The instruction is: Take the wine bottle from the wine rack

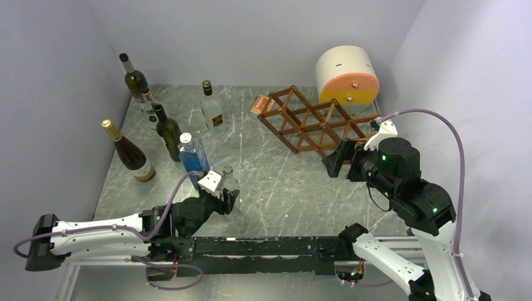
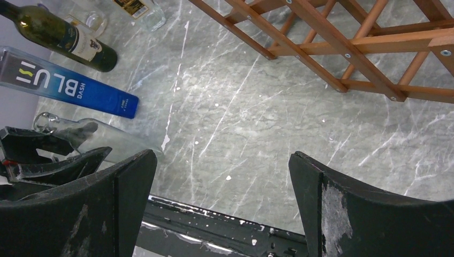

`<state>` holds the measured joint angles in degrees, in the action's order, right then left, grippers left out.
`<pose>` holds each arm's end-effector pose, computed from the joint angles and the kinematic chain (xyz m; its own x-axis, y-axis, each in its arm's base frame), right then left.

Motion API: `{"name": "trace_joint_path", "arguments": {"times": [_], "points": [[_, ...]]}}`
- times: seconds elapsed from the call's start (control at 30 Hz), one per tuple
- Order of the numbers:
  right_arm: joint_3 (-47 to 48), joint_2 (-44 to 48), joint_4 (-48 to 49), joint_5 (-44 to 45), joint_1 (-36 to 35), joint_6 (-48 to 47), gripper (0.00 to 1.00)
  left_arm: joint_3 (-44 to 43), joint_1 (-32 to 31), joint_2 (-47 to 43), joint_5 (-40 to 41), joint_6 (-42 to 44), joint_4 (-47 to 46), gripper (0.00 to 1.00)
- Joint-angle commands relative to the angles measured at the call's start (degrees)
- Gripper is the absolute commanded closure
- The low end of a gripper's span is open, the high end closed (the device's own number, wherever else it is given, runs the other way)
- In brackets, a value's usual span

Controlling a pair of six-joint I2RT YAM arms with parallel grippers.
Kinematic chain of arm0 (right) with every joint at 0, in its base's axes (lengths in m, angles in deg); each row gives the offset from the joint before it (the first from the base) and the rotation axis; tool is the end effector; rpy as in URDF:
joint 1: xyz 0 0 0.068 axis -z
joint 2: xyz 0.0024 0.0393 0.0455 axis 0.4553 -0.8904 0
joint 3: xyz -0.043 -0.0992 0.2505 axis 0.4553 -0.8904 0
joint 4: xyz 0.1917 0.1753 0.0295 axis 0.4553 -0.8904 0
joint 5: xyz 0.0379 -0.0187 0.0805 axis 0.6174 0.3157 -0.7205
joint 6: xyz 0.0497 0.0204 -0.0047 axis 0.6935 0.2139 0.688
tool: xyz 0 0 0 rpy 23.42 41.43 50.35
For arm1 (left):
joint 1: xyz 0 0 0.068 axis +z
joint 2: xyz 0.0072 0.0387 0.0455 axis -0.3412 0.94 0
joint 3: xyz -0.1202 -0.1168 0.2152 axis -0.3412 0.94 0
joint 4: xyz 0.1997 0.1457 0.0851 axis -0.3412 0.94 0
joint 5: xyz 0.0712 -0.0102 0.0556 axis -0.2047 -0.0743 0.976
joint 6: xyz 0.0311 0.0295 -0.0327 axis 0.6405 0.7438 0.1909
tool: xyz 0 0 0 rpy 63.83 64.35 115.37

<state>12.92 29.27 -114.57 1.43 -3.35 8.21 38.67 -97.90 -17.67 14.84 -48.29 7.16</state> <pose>0.0773 0.0393 0.4292 -0.5379 0.1791 -0.8237 -0.1717 0.9334 0.3150 0.0569 -0.1487 0.2397 -0.2373 -0.0101 -0.9714 0.5213 0.8424 -0.1361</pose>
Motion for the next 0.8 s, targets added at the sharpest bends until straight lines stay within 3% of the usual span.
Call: {"name": "trace_joint_path", "arguments": {"times": [0.0,0.13,0.37,0.77], "points": [[-0.9,0.7,2.0,0.0,-0.4,-0.3,0.0,0.7,-0.2,-1.6,-0.5,1.4,-5.4,0.93],[-1.7,0.8,2.4,-0.2,-0.4,-0.3,0.0,-0.5,-0.1,-2.1,-2.0,1.4,-1.6,0.92],[-3.9,0.8,4.4,-1.3,-0.4,-0.3,0.0,-1.2,-0.2,-3.0,-2.8,-1.6,4.3,0.68],[-5.0,0.7,4.9,-1.5,-0.4,-0.4,0.0,-4.2,-0.2,-1.7,-2.6,-4.3,9.4,0.43]]}}
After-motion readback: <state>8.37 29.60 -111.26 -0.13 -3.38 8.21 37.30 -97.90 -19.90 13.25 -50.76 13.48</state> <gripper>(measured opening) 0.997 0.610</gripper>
